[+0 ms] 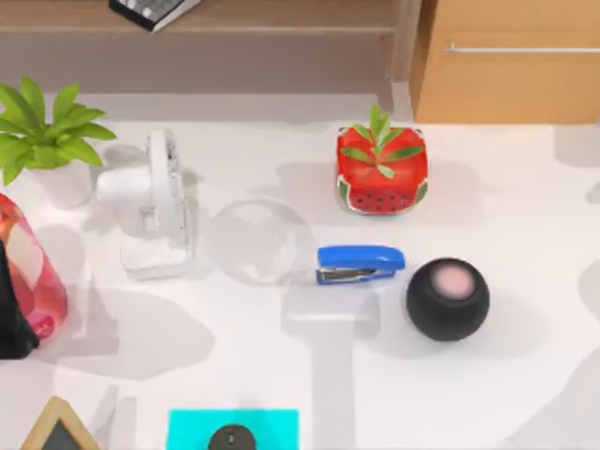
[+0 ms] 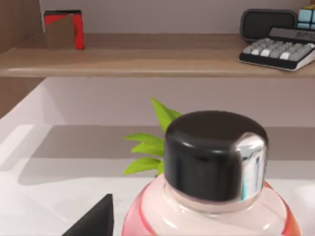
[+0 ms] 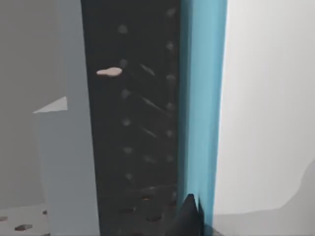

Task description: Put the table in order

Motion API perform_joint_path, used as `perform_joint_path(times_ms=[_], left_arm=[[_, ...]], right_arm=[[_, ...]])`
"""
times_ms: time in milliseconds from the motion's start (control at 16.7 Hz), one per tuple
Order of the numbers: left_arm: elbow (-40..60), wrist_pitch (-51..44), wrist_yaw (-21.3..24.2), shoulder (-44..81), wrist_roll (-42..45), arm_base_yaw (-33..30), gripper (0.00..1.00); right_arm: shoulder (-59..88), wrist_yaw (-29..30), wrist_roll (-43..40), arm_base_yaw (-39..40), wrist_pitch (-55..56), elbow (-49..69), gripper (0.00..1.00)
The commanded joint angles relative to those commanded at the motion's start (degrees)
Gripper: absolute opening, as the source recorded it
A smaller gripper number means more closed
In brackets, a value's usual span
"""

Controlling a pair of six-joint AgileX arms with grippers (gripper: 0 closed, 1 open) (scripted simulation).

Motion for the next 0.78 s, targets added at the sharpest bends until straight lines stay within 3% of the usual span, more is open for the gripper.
perform_joint_path(times_ms=[180, 780], left_arm=[[0.00, 0.00, 0.00, 0.00, 0.00, 0.00, 1.00], [0.00, 0.00, 0.00, 0.00, 0.00, 0.00, 1.00]], right_arm=[[0.00, 0.00, 0.00, 0.00, 0.00, 0.00, 0.00], [0.00, 0.00, 0.00, 0.00, 0.00, 0.00, 0.75]])
